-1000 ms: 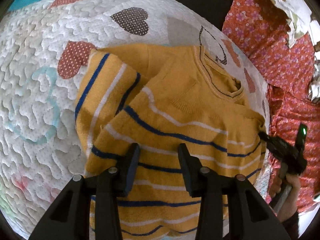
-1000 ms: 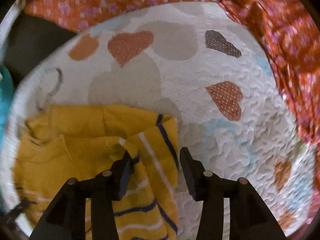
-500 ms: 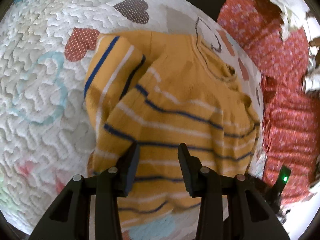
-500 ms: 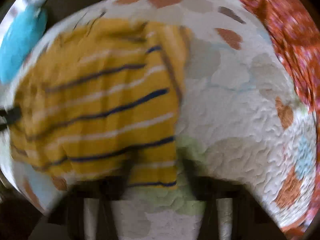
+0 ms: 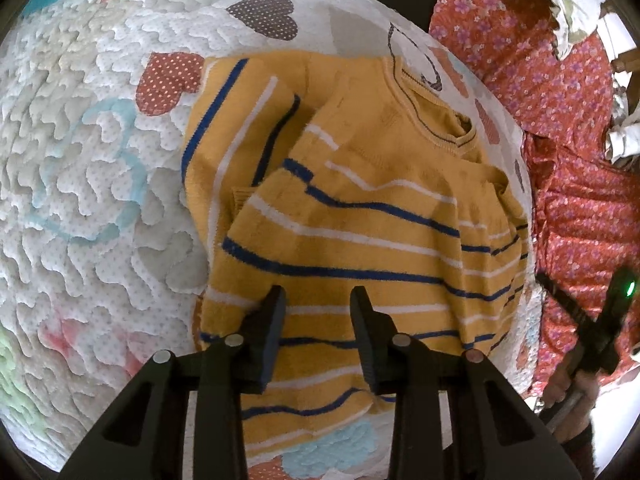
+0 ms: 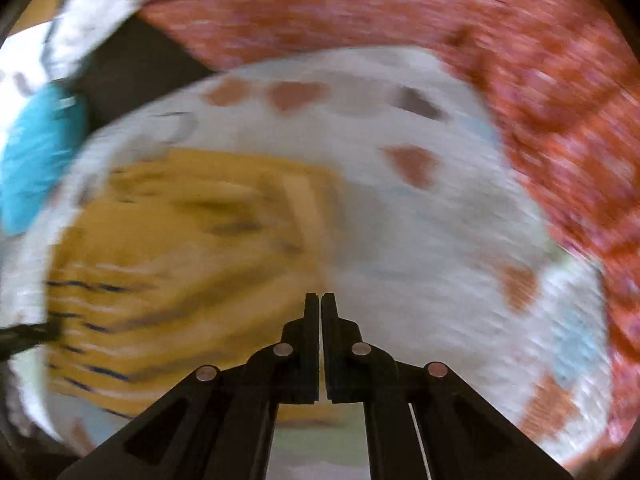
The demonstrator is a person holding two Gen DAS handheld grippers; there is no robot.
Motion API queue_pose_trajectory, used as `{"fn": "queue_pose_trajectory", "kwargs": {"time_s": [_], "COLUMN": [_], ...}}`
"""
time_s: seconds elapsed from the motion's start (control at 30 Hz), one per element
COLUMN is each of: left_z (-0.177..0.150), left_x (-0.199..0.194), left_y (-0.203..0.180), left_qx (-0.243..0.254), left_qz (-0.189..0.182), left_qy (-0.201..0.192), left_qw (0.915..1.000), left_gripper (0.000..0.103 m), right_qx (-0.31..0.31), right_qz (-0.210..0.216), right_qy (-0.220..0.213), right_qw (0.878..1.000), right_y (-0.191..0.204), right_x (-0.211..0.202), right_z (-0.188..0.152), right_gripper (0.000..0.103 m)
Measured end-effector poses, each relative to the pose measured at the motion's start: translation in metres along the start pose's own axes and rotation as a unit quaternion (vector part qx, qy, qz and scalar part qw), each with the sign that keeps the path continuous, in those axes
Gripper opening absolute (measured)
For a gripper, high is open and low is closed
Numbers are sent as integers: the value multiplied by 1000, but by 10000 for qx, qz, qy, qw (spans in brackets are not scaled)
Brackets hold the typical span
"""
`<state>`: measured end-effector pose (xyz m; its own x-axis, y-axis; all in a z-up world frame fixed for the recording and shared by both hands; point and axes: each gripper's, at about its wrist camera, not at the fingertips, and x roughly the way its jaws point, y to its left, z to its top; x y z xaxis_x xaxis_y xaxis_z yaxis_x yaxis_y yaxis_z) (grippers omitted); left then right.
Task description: Fold small clothes
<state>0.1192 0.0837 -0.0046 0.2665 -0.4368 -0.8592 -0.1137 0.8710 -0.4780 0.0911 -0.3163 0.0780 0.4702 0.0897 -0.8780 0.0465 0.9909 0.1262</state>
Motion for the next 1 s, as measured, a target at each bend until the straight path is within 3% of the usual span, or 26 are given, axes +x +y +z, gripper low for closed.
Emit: {"fn": "queue_pose_trajectory", "kwargs": {"time_s": [0.1, 0.17, 0.23, 0.3, 0.37, 0.4, 0.43, 0.5, 0.6, 0.77, 0.87, 0.9, 0.93, 1.0], "left_z": [-1, 0, 2, 5, 7, 9, 10, 12, 13, 8, -2, -7, -11, -21], "left_x": [0, 1, 2, 2, 2, 1, 0, -5, -12, -27, -41, -46, -49, -54], "left_y": [-2, -1, 1, 4, 7, 9, 9, 6, 3, 10, 20, 24, 26, 29], "left_qx": [91, 66, 22, -54, -161, -222, -250, -232, -233, -531, -868, -981, -1036, -1080], "left_qz": [42, -9, -92, -196, -291, -363, -448, -547, -792, -992, -1087, -1032, -941, -574], "left_qy": [12, 37, 85, 135, 176, 194, 174, 96, -51, -478, -903, -1056, -1158, -1314], "left_qw": [9999, 10000, 9999, 9997, 9993, 9989, 9985, 9982, 9966, 9925, 9862, 9842, 9834, 9837], "left_gripper": [33, 33, 33, 33, 34, 35, 36, 37, 40, 40, 42, 42, 42, 42], "right_qx": [-215, -257, -183, -15, 551, 954, 1126, 1127, 929, 685, 377, 276, 193, 295], "right_qz": [387, 610, 552, -156, -797, -1271, -1387, -849, -308, 239, 152, 172, 236, -52], "right_qy": [97, 416, 699, 527, 235, 114, 91, 66, 104, 232, 556, 709, 789, 672], "right_qw": [9990, 9969, 9959, 9985, 9950, 9872, 9839, 9900, 9951, 9971, 9976, 9970, 9964, 9973], "right_y": [39, 53, 50, 29, -4, -27, -41, -55, -57, -52, -41, -38, -35, -40], "right_x": [28, 61, 92, 109, 104, 97, 91, 75, 51, 28, 43, 48, 51, 47], "right_z": [26, 42, 60, 85, 102, 106, 106, 98, 69, 8, -18, -26, -31, -36], "right_gripper": [2, 2, 2, 1, 5, 14, 23, 26, 49, 61, 60, 40, 12, 5]}}
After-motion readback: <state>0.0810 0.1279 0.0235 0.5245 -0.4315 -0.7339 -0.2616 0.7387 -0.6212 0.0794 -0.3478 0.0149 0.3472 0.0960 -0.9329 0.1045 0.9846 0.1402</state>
